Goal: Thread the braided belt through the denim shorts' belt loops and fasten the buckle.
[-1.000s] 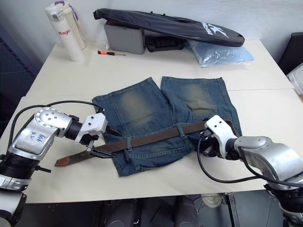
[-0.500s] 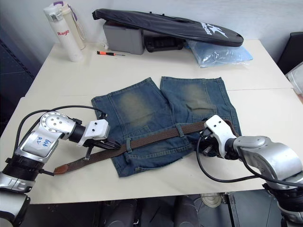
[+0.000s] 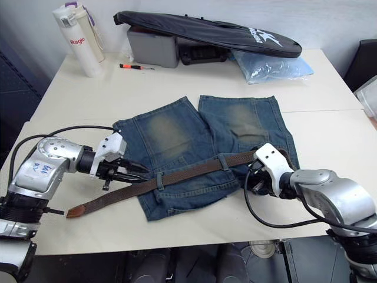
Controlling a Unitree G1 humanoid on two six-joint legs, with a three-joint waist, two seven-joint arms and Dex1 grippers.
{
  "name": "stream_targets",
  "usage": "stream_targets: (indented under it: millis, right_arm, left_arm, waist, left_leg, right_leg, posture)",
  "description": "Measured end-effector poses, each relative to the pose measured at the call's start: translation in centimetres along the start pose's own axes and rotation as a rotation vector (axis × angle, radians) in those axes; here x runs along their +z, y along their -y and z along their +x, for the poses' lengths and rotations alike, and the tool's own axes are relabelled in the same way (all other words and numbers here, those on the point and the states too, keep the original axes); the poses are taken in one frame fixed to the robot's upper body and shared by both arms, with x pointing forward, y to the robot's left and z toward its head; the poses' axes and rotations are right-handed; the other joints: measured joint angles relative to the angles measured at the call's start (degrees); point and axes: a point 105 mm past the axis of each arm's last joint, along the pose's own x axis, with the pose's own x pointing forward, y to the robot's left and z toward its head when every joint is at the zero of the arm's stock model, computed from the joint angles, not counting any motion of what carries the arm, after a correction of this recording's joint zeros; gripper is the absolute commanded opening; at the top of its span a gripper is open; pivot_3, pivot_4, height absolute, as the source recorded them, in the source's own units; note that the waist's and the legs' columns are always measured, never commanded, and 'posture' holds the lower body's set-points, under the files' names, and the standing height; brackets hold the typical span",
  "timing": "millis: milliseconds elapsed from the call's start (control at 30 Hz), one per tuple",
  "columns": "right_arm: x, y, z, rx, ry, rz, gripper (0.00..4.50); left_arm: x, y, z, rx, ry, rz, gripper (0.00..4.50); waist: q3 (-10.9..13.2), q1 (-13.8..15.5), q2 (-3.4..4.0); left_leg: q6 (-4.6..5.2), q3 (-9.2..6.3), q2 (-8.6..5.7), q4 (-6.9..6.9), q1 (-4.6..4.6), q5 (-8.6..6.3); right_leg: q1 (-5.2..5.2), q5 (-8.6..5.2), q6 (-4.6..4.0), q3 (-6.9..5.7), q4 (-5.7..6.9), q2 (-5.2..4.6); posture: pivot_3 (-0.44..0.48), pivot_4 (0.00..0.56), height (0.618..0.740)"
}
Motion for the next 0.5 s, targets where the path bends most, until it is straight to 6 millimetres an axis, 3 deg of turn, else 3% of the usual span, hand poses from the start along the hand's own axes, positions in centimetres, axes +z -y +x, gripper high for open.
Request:
stream_targets:
  millis: [133,200,333,400,467,500]
  right_arm:
    - [0.6,-0.4,0.0,0.029,0.035,-0.025,0.00]
    - [2.0,-0.7,-0.3,0.058,0.107,-0.002,0.00]
    - [3.8,-1.3,-1.7,0.108,0.174,-0.015,1.64]
    - [4.2,-1.7,-2.4,0.127,0.176,-0.046,2.70]
    - [4.3,-2.1,-2.8,0.150,0.182,-0.050,3.48]
    - [4.5,-2.2,-3.3,0.152,0.194,-0.051,4.21]
  left_arm:
    - [0.2,0.0,-0.1,-0.007,0.003,-0.025,2.86]
    - [0.7,-0.1,-0.1,-0.016,0.008,-0.026,2.86]
    - [1.0,0.0,0.2,-0.027,0.013,-0.017,2.89]
    - [0.9,0.1,0.5,-0.040,0.007,-0.019,2.89]
    - [0.9,0.2,0.8,-0.054,0.004,-0.018,2.89]
    - [0.9,0.2,0.8,-0.059,0.001,-0.016,2.89]
  waist:
    - [0.0,0.0,0.01]
    - [0.0,-0.2,0.03]
    - [0.1,-0.1,0.13]
    - [0.1,0.1,0.13]
    - [0.1,0.2,0.13]
    - [0.1,0.2,0.13]
  left_leg:
    - [-0.01,0.06,0.01,-0.02,-0.05,0.00]
    - [-0.02,0.12,0.03,-0.02,-0.06,-0.01]
    - [-0.02,0.13,0.04,-0.04,-0.07,-0.01]
    - [-0.03,0.13,0.04,-0.03,-0.08,-0.03]
    - [-0.01,0.14,0.03,-0.02,-0.11,-0.04]
    - [-0.01,0.14,0.03,-0.01,-0.10,-0.04]
  right_leg:
    - [-0.10,0.00,0.00,0.05,0.01,0.02]
    - [-0.15,0.01,-0.01,0.10,0.01,0.05]
    - [-0.15,0.01,-0.01,0.11,-0.01,0.06]
    - [-0.16,0.01,-0.01,0.11,-0.03,0.06]
    - [-0.16,0.01,-0.01,0.11,-0.04,0.05]
    - [-0.16,0.01,-0.01,0.11,-0.03,0.05]
  posture:
    - [0.000,0.150,0.740]
    - [0.000,0.150,0.740]
    - [0.000,0.150,0.740]
    - [0.000,0.150,0.740]
    - [0.000,0.150,0.740]
    - [0.000,0.150,0.740]
